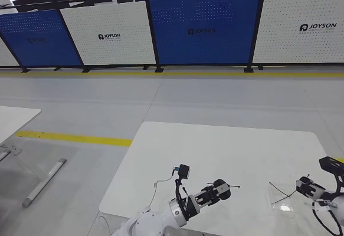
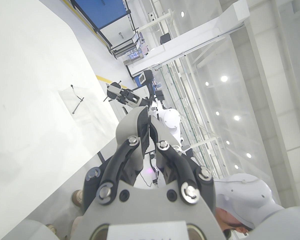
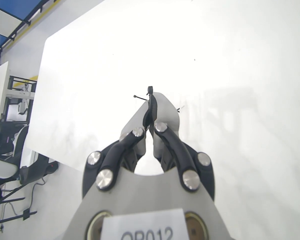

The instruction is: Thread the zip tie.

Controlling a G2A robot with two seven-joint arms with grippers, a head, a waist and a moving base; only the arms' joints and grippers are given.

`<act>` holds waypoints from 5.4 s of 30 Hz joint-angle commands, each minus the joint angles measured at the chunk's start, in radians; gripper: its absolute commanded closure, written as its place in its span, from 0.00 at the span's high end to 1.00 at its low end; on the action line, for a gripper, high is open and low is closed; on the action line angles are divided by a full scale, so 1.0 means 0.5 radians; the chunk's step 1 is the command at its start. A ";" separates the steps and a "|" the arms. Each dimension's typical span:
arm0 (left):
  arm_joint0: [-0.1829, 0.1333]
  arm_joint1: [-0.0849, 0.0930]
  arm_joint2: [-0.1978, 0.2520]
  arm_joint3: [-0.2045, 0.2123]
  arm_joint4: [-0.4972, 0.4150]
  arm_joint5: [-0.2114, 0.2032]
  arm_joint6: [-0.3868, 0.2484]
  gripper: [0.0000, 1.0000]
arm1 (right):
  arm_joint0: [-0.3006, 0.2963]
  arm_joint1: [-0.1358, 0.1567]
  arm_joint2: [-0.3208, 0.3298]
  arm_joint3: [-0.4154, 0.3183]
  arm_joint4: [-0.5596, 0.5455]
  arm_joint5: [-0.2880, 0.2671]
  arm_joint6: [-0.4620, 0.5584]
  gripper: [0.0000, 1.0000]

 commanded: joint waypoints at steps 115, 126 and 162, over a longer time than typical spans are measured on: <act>0.000 0.000 0.000 0.000 0.000 0.000 0.000 0.00 | -0.480 -0.257 -0.353 -0.218 0.556 -0.507 -1.850 0.00; 0.000 0.000 0.000 0.000 0.000 0.000 0.000 0.00 | -0.480 -0.257 -0.353 -0.218 0.556 -0.507 -1.850 0.00; -0.184 -0.033 0.165 0.203 0.424 0.370 0.184 0.00 | -0.476 -0.256 -0.362 -0.217 0.633 -0.571 -1.729 0.00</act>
